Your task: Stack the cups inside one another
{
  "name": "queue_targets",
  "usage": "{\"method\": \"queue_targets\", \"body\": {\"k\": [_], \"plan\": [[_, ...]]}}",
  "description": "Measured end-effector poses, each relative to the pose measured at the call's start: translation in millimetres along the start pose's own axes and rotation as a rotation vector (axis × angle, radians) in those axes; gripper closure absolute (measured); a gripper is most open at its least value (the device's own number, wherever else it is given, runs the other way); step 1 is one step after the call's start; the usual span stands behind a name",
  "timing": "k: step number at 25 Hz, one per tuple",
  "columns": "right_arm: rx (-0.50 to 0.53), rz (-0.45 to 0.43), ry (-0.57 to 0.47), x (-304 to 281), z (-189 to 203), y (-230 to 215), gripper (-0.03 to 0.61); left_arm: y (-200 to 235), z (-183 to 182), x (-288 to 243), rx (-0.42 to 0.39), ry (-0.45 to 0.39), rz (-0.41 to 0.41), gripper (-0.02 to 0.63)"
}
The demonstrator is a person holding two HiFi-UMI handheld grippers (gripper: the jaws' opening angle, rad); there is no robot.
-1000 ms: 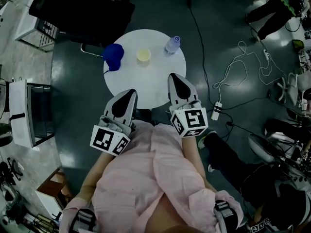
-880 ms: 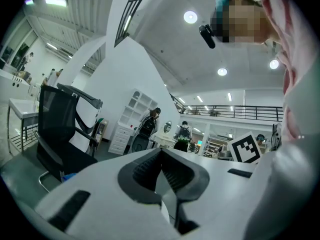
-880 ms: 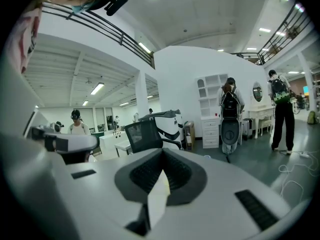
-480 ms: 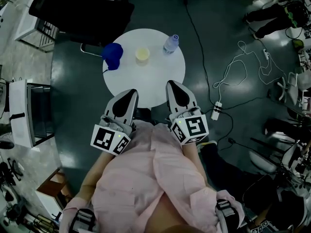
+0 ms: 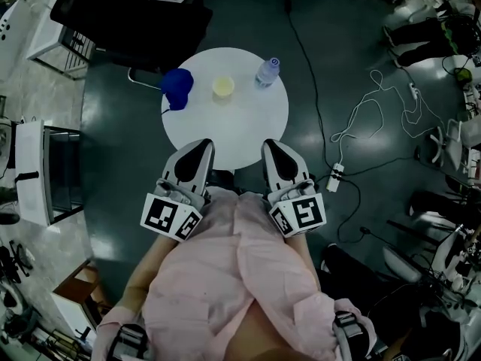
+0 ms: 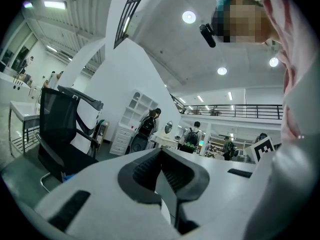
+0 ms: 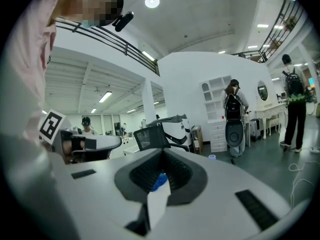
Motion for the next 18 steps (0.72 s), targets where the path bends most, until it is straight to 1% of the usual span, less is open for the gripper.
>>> {"method": "queue_targets", "body": {"k": [4,12,18], "plan": [[-0.002,0.004,-0.018,8.0,2.2,-1.2,0.548,-0.7,-0.8,-0.3,-0.002,-0.006,-0.008,0.595],[-0.014,-0.006,-0.01,6.6,8.9,0.7,0.548,1.9,-0.8,1.8,-0.001,-0.016,-0.021,0.595],[0.01,-0.03,0.002,5.1,10.0,2.2,0.548,1.0,-0.4,2.2,0.005,-0.021,-0.031,0.595]]}}
Point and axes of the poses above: the fingertips, and each gripper's own axes: x backward along the fingers, y to its left, z out of its underside, the point moved 6 cm from there along x, backward along the fingers, and after that the axes turned 4 degrees about x, right-handed, at the moved point
